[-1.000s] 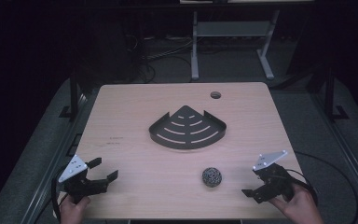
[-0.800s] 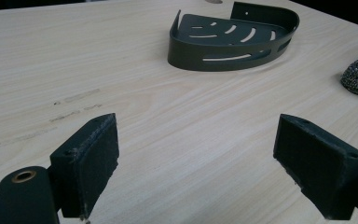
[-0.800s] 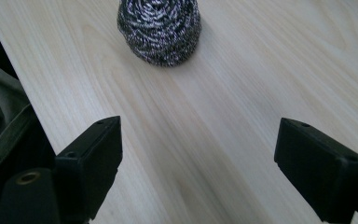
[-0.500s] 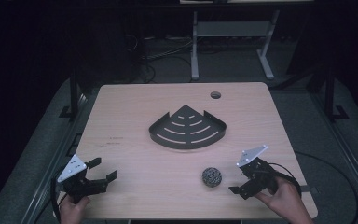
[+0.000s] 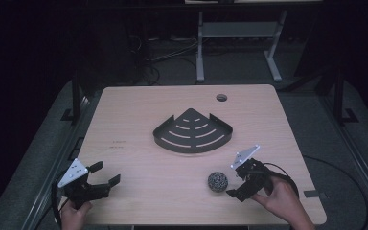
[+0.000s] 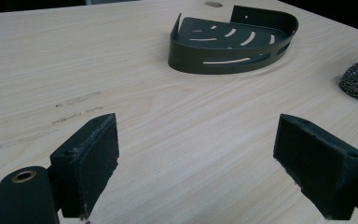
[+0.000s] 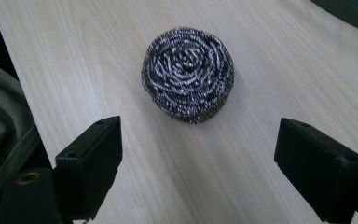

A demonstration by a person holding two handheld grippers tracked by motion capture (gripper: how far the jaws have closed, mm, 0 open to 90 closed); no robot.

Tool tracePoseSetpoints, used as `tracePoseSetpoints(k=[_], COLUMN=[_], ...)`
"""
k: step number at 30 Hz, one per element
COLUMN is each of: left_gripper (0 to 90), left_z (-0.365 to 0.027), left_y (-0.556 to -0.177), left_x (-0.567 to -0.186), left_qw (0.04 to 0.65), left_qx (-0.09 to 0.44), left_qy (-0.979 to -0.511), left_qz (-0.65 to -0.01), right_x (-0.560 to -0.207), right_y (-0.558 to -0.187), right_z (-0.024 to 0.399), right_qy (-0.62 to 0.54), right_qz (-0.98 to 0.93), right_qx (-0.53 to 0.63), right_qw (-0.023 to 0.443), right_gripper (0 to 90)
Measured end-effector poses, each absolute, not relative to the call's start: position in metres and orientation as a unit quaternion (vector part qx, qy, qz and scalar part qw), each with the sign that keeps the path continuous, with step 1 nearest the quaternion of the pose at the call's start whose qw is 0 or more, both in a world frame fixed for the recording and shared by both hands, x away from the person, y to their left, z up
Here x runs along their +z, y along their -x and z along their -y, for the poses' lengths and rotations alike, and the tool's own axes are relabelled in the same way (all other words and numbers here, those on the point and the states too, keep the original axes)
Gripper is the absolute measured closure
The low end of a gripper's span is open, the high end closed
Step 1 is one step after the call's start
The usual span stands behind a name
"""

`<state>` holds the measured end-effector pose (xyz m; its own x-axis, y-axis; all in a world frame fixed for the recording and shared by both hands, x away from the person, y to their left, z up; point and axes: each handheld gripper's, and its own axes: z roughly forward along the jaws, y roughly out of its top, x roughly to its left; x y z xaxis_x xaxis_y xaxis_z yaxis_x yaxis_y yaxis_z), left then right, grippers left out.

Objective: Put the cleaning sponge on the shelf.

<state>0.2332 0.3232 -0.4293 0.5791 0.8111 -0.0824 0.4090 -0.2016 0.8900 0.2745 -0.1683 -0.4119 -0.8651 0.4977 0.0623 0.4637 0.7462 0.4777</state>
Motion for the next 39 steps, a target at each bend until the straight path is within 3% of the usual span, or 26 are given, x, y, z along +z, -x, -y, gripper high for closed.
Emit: tracePoseSetpoints(k=[15,39], left_gripper=[13.3,13.3], left_z=[-0.320,-0.320], left_y=[-0.235,-0.234], left_x=[-0.430,-0.429], left_qw=[0.480,0.483], left_qx=[0.204,0.206], left_qy=[-0.750,-0.747], left_qz=[-0.408,-0.408], right_x=[-0.416,-0.434], right_y=[-0.289,-0.302], right_z=[0.137,0.116], right_qy=[-0.237,-0.234], right_qz=[-0.941,-0.954], right_qx=[0.243,0.188], right_qw=[0.006,0.003], right_gripper=[15.1,18.7])
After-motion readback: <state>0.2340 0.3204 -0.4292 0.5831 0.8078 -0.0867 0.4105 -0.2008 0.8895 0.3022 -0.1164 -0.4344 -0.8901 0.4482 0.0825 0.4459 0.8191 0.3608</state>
